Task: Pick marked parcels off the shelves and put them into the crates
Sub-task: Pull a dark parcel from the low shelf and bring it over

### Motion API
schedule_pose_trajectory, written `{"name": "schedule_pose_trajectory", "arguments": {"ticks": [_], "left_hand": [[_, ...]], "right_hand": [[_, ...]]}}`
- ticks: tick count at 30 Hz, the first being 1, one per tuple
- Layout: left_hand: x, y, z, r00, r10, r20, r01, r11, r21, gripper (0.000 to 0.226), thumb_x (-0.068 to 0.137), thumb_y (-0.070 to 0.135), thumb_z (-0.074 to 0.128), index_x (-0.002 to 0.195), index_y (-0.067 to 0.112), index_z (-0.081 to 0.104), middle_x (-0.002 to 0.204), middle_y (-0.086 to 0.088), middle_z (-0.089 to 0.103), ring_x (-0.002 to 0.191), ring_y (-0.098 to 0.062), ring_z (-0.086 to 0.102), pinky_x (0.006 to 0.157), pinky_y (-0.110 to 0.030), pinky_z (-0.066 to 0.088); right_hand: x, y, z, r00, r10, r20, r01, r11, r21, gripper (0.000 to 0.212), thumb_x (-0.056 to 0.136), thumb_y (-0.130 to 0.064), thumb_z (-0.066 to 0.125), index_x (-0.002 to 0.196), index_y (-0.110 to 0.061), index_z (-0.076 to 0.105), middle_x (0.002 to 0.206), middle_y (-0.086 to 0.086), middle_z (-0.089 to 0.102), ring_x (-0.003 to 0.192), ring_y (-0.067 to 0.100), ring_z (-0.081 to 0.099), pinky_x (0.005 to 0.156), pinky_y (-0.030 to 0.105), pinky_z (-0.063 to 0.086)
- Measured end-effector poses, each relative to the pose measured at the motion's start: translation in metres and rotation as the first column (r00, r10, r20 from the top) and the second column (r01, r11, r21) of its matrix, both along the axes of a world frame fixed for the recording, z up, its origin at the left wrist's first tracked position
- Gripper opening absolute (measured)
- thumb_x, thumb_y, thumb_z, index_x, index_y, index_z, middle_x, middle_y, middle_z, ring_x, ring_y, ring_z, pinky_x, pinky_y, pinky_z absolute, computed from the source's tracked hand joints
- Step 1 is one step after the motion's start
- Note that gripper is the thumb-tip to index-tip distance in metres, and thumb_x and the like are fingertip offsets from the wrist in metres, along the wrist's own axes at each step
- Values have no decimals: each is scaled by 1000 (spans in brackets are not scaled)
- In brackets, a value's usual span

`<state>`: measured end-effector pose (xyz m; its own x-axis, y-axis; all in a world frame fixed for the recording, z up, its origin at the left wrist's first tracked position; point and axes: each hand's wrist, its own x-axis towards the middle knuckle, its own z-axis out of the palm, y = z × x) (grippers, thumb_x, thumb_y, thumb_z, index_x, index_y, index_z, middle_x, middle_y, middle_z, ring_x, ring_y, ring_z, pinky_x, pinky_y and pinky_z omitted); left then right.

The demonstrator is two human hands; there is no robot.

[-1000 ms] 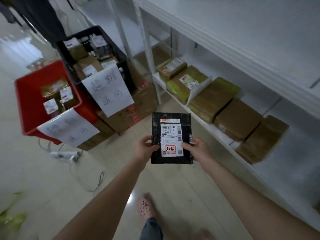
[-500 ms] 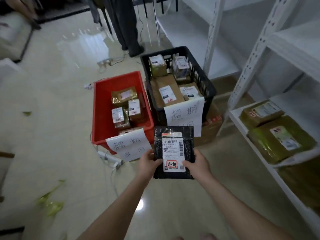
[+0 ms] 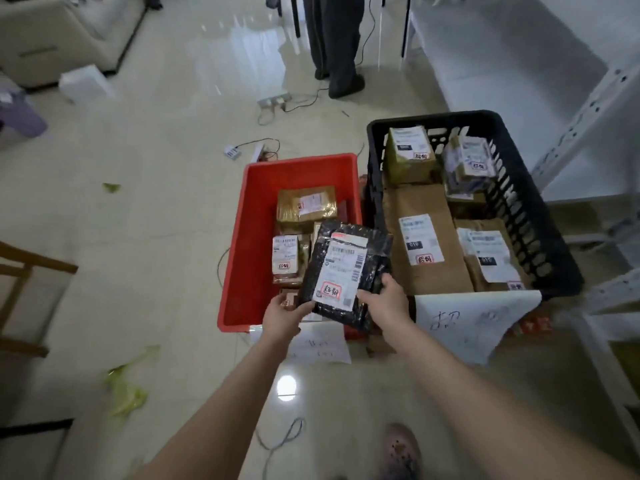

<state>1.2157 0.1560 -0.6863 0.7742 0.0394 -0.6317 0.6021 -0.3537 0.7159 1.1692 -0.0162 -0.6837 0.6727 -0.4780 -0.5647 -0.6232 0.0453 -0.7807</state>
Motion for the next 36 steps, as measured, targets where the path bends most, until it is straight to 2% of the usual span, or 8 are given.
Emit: {"name": "schedule_pose_trajectory", "arguments": {"ticks": [3, 6, 9, 13, 15, 21, 31, 36], "left_hand": [[35, 2, -11, 969, 121, -216, -165, 966, -199, 64, 87, 20, 69, 139, -2, 39, 108, -15, 65, 98, -29, 65, 73, -34, 56], [76, 3, -27, 956, 174, -238, -240, 927, -289, 36, 89, 11, 64, 123, 1, 54, 99, -12, 69, 86, -25, 68, 70, -33, 57], [124, 18, -46, 977, 173, -122, -194, 962, -189, 28, 90, 1, 60, 117, 4, 54, 109, -16, 67, 92, -28, 67, 59, -29, 57], [183, 57, -74, 989, -148, 31, 146, 988, 45, 29, 85, -3, 64, 107, 14, 58, 115, -17, 66, 101, -30, 65, 84, -48, 55], [199, 65, -89, 957, -289, -33, 291, 952, 97, 28, 85, -1, 65, 106, 16, 59, 114, -13, 67, 102, -29, 65, 91, -52, 52], [188, 61, -137, 883, -409, -230, 468, 803, 369, 38, 87, 12, 67, 122, 7, 54, 121, -10, 63, 112, -29, 60, 92, -38, 50], [167, 50, -224, 851, -250, -462, 392, 888, 242, 60, 91, 3, 57, 142, -3, 26, 134, -20, 51, 124, -33, 50, 104, -44, 42], [167, 53, -225, 838, -288, -463, 413, 890, 195, 48, 84, 0, 65, 128, 1, 44, 125, -17, 60, 113, -30, 59, 94, -41, 50]], "right_hand": [[48, 10, -19, 996, -81, -23, 84, 981, 176, 25, 83, -3, 68, 86, -25, 56, 108, 4, 69, 97, 25, 65, 88, 48, 54], [85, 26, -40, 998, -44, -42, 51, 979, 198, 31, 79, -3, 71, 91, -25, 54, 108, 3, 67, 101, 26, 65, 90, 48, 53], [113, 27, -47, 993, -101, -59, 98, 993, -65, 62, 76, -10, 76, 130, -17, 46, 132, 7, 53, 113, 25, 58, 98, 35, 47], [150, 18, -53, 985, 90, -145, -132, 941, -311, 86, 83, -23, 73, 152, -17, 21, 153, 7, 27, 133, 26, 41, 104, 35, 38], [166, 22, -70, 953, 200, -226, -252, 940, -231, 85, 83, -26, 73, 151, -15, 22, 151, 9, 33, 135, 27, 39, 107, 37, 36], [162, 46, -128, 892, 182, -413, -194, 981, 13, 57, 83, -12, 67, 134, -14, 44, 126, 10, 60, 113, 28, 58, 94, 33, 47], [157, 56, -207, 795, 242, -556, -244, 967, 73, 64, 81, -12, 65, 139, -10, 38, 132, 14, 56, 121, 30, 53, 100, 33, 44], [152, 60, -206, 780, 276, -562, -283, 956, 77, 70, 79, -13, 65, 142, -13, 35, 134, 14, 53, 123, 31, 51, 101, 34, 43]]}}
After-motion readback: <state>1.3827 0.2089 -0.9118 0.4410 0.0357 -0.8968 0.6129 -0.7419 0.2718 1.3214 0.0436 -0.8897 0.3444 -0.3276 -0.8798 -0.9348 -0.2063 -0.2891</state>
